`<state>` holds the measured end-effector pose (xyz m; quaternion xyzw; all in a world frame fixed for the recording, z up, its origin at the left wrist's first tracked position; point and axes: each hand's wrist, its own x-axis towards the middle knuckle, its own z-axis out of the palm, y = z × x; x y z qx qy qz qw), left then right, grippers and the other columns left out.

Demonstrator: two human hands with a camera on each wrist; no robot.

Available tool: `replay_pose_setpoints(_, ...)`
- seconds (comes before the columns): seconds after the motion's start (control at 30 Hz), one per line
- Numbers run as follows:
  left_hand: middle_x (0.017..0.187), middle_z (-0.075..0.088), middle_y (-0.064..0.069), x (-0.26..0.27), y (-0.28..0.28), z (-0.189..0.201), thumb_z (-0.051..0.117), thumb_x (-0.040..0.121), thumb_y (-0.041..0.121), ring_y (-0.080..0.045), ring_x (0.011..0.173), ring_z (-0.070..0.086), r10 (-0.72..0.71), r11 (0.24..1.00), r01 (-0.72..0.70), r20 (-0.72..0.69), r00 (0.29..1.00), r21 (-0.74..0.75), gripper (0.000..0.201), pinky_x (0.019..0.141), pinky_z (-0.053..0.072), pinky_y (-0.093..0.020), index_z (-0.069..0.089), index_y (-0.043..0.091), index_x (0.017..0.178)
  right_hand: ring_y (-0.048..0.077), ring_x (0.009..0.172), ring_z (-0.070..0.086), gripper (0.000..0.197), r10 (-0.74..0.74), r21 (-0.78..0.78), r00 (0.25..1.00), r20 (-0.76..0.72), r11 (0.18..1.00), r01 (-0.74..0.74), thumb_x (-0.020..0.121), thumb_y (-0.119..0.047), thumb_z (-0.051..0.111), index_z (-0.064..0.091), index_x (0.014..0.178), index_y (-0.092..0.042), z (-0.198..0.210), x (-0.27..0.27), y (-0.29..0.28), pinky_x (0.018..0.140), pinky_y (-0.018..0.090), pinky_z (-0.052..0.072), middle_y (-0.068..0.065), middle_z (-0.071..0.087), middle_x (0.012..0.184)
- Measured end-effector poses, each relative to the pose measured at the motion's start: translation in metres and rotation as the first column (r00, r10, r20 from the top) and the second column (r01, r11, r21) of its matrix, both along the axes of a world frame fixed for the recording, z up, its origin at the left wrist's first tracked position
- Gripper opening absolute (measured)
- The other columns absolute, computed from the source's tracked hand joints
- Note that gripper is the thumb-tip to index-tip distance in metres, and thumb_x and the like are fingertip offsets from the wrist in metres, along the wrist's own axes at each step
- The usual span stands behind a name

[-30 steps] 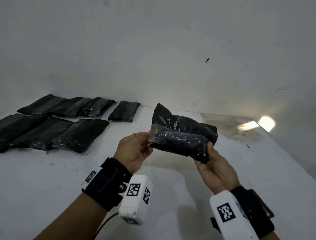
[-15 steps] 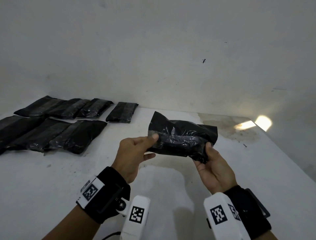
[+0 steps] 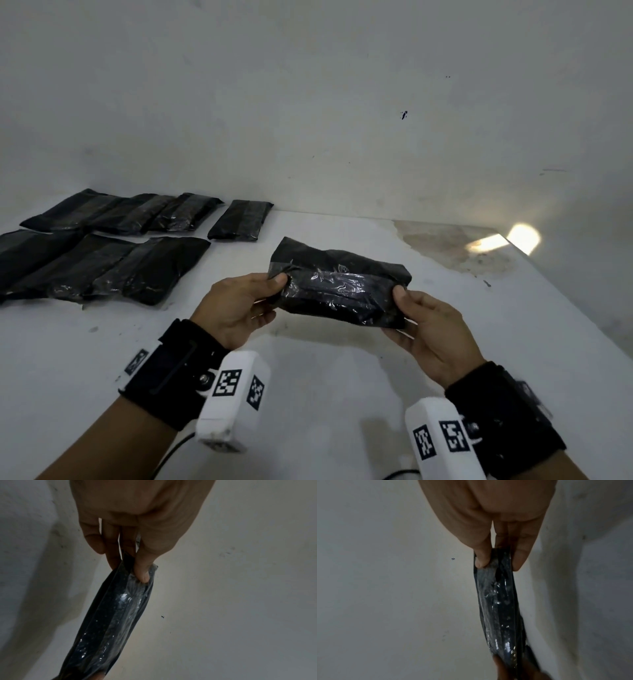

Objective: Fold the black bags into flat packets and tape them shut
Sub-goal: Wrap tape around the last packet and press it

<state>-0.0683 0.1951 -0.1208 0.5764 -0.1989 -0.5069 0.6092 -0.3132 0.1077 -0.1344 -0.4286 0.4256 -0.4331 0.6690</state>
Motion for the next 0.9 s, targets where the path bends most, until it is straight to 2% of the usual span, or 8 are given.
replay_pose_setpoints(0.17,0.075,0.070,-0.004,0.007,0.010,-0.012,0.076,0.078,0.010,-0.015,0.066,0.064,-0.046,0.986,0.038,0.051,0.998,0.161,0.009,0.059,0.040,-0.026,0.069,0.013,0.074,0.018,0.056,0.065,0.013,0.042,-0.056,0.973,-0.228,0.997,-0.056,0.086,-0.009,0.072,0.067,0.077,-0.003,-0.007,-0.004,-0.003,0.051,0.029,0.057,0.010,0.068,0.070)
replay_pose_setpoints(0.3,0.060,0.065,-0.005,0.004,0.014,-0.020,0.078,0.077,0.004,-0.012,0.044,0.055,-0.100,0.967,0.047,0.203,0.974,0.251,0.011,0.054,0.039,-0.024,0.068,0.007,0.076,0.022,0.057,0.064,0.013,0.007,-0.102,0.930,-0.368,0.994,-0.048,0.084,-0.003,0.074,0.069,0.073,0.002,-0.021,-0.002,-0.003,0.052,0.028,0.057,0.013,0.069,0.067)
replay_pose_setpoints(0.4,0.065,0.062,-0.013,0.003,0.016,-0.023,0.079,0.075,-0.001,-0.019,0.055,0.044,-0.155,0.955,0.080,0.252,0.955,0.286,0.016,0.048,0.038,-0.021,0.070,-0.008,0.086,0.024,0.060,0.066,0.015,-0.020,-0.150,0.861,-0.508,0.987,-0.066,0.080,-0.006,0.079,0.069,0.070,-0.001,-0.029,-0.005,-0.007,0.057,0.033,0.056,0.016,0.072,0.070)
replay_pose_setpoints(0.5,0.069,0.065,-0.016,0.003,0.018,-0.027,0.076,0.076,-0.004,-0.023,0.064,0.048,-0.183,0.949,0.088,0.300,0.936,0.304,0.025,0.045,0.035,-0.019,0.066,-0.019,0.092,0.027,0.058,0.065,0.017,0.007,-0.131,0.782,-0.624,0.985,-0.114,0.080,-0.010,0.080,0.069,0.072,0.000,-0.029,-0.010,-0.013,0.052,0.032,0.053,0.017,0.070,0.070)
replay_pose_setpoints(0.57,0.066,0.068,-0.014,0.001,0.019,-0.027,0.076,0.077,-0.004,-0.023,0.054,0.057,-0.222,0.941,0.109,0.342,0.913,0.321,0.014,0.044,0.036,-0.019,0.069,-0.015,0.083,0.025,0.052,0.063,0.017,0.053,-0.090,0.749,-0.661,0.985,-0.149,0.083,-0.008,0.077,0.067,0.077,0.005,-0.026,-0.013,-0.012,0.047,0.028,0.051,0.016,0.067,0.067)
replay_pose_setpoints(0.67,0.057,0.057,-0.015,0.002,0.020,-0.032,0.077,0.076,-0.006,-0.021,0.045,0.050,-0.232,0.942,0.117,0.360,0.904,0.313,0.014,0.043,0.044,-0.021,0.069,-0.005,0.064,0.026,0.050,0.063,0.016,0.073,-0.076,0.726,-0.684,0.983,-0.170,0.083,-0.003,0.076,0.065,0.079,0.007,-0.026,-0.014,-0.010,0.046,0.029,0.052,0.019,0.065,0.068)
replay_pose_setpoints(0.8,0.062,0.065,-0.014,0.000,0.020,-0.037,0.079,0.075,-0.003,-0.017,0.047,0.062,-0.194,0.955,0.087,0.377,0.906,0.283,0.010,0.048,0.056,-0.023,0.070,-0.003,0.071,0.024,0.046,0.063,0.020,0.037,-0.106,0.703,-0.710,0.982,-0.158,0.080,-0.004,0.079,0.065,0.072,0.006,-0.027,-0.013,-0.006,0.049,0.032,0.055,0.016,0.064,0.063)
replay_pose_setpoints(0.9,0.065,0.068,-0.017,0.000,0.022,-0.035,0.084,0.071,0.003,-0.020,0.051,0.064,-0.165,0.969,0.053,0.470,0.867,0.241,0.014,0.057,0.061,-0.032,0.072,-0.003,0.075,0.025,0.047,0.067,0.023,0.005,-0.136,0.678,-0.735,0.978,-0.155,0.079,-0.012,0.082,0.068,0.079,0.005,-0.019,-0.016,-0.001,0.047,0.031,0.056,0.018,0.069,0.064)
